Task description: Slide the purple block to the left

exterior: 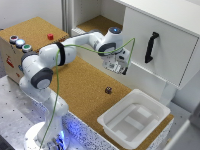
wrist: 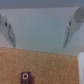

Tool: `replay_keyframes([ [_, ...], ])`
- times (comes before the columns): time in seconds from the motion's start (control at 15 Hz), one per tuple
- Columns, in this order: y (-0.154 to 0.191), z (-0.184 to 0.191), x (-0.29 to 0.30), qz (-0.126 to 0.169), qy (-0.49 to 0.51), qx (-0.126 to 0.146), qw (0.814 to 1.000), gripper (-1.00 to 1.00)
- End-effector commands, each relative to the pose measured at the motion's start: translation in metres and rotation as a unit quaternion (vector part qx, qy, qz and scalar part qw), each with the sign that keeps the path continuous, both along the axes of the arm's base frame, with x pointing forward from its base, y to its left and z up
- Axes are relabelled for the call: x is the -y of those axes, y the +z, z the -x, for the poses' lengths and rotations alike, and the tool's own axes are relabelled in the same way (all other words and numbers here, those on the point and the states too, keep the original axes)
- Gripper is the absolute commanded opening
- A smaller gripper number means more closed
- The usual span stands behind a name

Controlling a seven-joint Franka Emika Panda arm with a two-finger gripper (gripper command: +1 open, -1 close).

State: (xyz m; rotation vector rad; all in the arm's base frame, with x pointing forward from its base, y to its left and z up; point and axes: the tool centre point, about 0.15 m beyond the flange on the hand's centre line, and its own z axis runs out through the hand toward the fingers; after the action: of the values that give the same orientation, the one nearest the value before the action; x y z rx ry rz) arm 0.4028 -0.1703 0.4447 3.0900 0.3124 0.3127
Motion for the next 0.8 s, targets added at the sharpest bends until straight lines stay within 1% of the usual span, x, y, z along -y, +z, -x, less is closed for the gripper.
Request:
replay_keyframes([
  [0.0, -0.066, -0.015, -0.002, -0.018, 0.025, -0.005, 1.000, 1.00],
  [0.2, -0.095, -0.021, -0.001, -0.029, 0.038, -0.013, 0.999, 1.00],
  [0.4, -0.120, -0.024, 0.003, -0.042, 0.052, -0.011, 0.998, 1.00],
  [0.73, -0.158, -0.025, 0.005, -0.059, 0.051, -0.021, 0.997, 1.00],
])
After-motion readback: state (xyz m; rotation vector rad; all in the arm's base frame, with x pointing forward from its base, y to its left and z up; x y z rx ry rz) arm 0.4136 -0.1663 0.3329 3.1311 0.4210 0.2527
